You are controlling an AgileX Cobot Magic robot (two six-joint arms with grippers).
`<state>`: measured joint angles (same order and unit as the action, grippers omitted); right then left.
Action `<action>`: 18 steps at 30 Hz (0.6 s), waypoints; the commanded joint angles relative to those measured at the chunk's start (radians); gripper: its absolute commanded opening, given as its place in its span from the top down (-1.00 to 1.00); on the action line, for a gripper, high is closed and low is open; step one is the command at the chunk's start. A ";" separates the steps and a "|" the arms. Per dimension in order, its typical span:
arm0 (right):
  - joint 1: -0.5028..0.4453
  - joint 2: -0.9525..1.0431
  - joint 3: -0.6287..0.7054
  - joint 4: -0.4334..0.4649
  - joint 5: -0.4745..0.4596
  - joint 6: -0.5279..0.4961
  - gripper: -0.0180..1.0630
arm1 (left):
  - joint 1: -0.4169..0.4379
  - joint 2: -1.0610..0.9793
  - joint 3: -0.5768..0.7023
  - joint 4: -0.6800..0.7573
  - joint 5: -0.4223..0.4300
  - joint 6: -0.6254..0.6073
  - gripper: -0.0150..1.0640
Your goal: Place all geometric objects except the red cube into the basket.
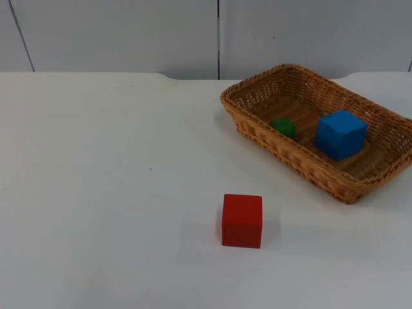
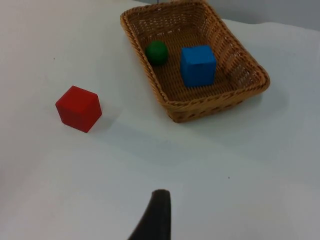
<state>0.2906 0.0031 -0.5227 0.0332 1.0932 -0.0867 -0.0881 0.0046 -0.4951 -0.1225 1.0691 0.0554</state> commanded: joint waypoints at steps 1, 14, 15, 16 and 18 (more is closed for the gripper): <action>0.000 -0.003 0.007 0.007 -0.014 0.000 -0.51 | 0.000 -0.005 0.003 -0.006 0.003 -0.007 -0.98; 0.000 -0.003 0.007 -0.033 -0.014 0.052 -0.98 | 0.000 -0.005 0.003 0.041 0.003 -0.075 -0.98; 0.000 -0.003 0.007 -0.041 -0.014 0.060 -0.98 | 0.000 -0.005 0.003 0.043 0.003 -0.077 -0.98; 0.000 -0.003 0.007 -0.049 -0.014 0.076 -0.98 | 0.000 -0.005 0.003 0.046 0.003 -0.079 -0.98; 0.000 -0.003 0.007 -0.057 -0.014 0.087 -0.98 | 0.000 -0.005 0.003 0.048 0.003 -0.085 -0.98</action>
<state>0.2906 0.0031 -0.5227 -0.0097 1.0908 -0.0149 -0.0881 0.0046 -0.4951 -0.0808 1.0709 -0.0196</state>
